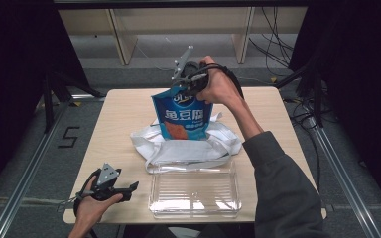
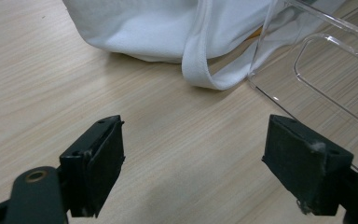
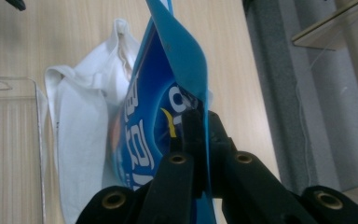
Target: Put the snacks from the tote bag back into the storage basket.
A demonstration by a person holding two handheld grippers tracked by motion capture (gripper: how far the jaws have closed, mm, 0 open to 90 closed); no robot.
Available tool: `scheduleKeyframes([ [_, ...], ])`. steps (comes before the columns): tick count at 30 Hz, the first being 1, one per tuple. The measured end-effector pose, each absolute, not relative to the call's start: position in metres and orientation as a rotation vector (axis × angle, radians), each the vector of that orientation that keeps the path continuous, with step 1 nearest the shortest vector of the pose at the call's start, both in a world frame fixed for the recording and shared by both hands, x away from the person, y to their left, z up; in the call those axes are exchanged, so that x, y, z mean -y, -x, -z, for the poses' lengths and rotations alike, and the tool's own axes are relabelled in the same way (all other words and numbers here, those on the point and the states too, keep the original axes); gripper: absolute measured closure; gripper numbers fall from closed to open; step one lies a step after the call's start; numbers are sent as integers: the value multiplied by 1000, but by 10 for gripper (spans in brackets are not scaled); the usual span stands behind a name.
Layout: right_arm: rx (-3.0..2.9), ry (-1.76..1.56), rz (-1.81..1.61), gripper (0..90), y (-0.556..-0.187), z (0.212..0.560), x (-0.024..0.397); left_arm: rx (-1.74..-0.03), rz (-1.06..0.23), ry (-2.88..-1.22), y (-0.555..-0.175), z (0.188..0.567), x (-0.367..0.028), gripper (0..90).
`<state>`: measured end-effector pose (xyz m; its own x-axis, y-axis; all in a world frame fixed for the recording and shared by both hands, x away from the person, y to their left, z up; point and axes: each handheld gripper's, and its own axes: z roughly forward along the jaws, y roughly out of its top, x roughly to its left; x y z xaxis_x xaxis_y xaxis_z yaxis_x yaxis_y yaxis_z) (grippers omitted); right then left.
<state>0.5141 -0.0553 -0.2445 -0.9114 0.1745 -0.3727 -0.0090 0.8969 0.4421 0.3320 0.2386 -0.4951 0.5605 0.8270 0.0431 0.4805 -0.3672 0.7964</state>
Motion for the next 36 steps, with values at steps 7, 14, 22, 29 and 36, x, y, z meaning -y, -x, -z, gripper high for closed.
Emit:
scheduleKeyframes([
  [7, -2620, -136, -651, 900, -502, 224, 59, -1049, -571, -2033, -332, 495, -240, 192],
  [14, -2580, -119, -669, 900, -494, 205, 66, -1039, -563, -2050, -332, 494, -241, 192],
  [22, -2537, -53, -669, 900, -479, 189, 80, -1064, -570, -2022, -332, 495, -240, 192],
  [29, -2522, -45, -668, 900, -452, 177, 95, -1090, -585, -1998, -332, 494, -246, 189],
  [36, -2553, -31, -657, 900, -432, 179, 107, -1104, -577, -1971, -332, 495, -245, 189],
])
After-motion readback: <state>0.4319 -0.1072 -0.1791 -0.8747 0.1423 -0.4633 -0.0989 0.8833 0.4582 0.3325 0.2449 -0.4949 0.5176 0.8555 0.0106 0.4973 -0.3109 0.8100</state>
